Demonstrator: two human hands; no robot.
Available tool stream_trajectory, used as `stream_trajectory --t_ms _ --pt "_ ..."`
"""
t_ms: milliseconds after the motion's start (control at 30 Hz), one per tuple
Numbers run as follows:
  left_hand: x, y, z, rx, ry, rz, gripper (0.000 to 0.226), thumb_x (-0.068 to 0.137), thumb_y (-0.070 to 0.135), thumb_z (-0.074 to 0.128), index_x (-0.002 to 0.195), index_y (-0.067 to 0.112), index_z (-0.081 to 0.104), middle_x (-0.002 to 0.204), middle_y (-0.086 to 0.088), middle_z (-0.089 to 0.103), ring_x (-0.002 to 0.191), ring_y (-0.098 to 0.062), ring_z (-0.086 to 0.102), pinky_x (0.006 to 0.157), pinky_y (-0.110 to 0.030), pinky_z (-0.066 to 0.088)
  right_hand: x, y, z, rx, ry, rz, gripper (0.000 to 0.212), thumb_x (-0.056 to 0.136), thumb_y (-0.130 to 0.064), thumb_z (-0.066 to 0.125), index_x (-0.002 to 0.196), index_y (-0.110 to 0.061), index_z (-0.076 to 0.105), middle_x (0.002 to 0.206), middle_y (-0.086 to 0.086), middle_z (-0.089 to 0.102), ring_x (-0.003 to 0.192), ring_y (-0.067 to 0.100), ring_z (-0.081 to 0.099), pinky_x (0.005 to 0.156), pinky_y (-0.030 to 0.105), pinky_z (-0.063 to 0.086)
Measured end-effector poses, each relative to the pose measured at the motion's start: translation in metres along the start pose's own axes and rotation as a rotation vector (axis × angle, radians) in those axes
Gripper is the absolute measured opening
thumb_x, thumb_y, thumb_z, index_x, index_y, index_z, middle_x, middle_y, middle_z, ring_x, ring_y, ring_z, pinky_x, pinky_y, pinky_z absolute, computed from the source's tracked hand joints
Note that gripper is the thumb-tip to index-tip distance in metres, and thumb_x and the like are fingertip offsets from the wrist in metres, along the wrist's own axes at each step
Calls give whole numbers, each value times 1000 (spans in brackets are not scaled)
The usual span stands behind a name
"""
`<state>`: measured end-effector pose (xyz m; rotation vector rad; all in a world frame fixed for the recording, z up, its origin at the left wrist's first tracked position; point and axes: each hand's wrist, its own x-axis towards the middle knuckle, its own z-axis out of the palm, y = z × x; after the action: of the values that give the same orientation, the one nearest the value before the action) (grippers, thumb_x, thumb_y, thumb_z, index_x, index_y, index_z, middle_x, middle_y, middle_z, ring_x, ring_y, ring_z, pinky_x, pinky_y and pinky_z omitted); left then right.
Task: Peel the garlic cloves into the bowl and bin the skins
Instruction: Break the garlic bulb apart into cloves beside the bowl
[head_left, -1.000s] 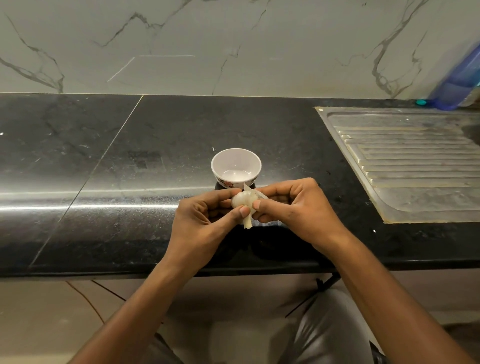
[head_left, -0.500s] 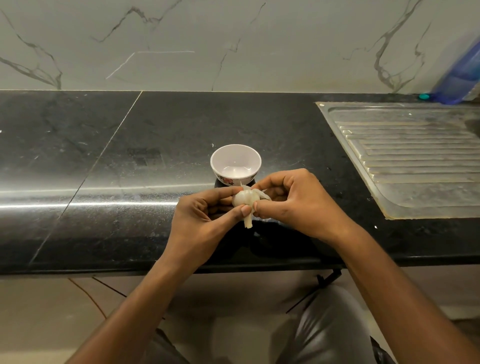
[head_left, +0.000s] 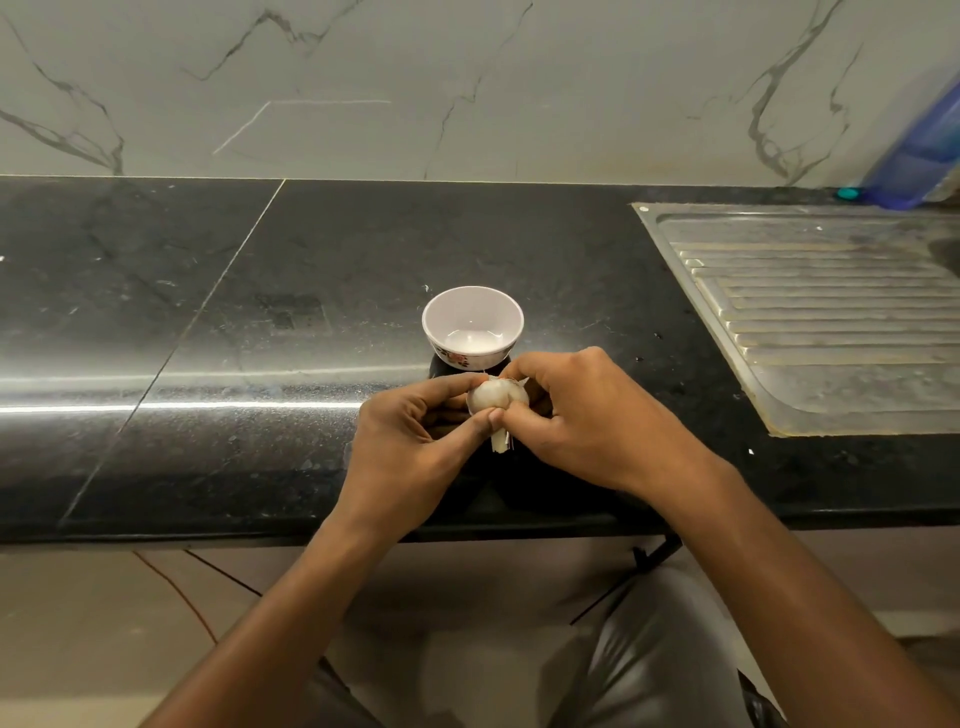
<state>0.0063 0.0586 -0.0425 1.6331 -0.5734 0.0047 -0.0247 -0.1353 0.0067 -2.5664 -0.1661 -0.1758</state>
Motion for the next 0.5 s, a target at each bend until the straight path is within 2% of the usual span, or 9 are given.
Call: stream_trajectory --t_ms 67,167,300,500 --pt "0 -1 0 -2 1 -11 35 89 9 82 122 16 76 109 8 81 101 -11 78 90 -28 62 0 3 -7 34 -7 19 23 90 -46 74 108 -32 76 84 -15 73 78 4 72 71 34 64" --pt "0 -2 0 3 -8 -12 36 89 10 82 124 13 75 110 6 81 103 -12 78 91 -30 63 0 6 -14 94 -37 24 27 85 -41 83 111 -34 77 89 -17 74 84 0 72 76 31 64" --pt "-1 -1 0 25 -15 -2 35 89 11 83 123 13 76 111 6 81 103 -12 78 92 -33 63 1 6 -9 139 -5 48 24 82 -34 84 105 -31 79 86 -15 75 82 1 72 76 31 64" --pt "-2 2 1 19 -9 16 35 88 7 82 119 21 75 109 9 81 101 -10 78 89 -28 62 4 4 6 64 91 42 16 83 -35 78 99 -30 78 83 -14 74 78 5 71 70 38 64"
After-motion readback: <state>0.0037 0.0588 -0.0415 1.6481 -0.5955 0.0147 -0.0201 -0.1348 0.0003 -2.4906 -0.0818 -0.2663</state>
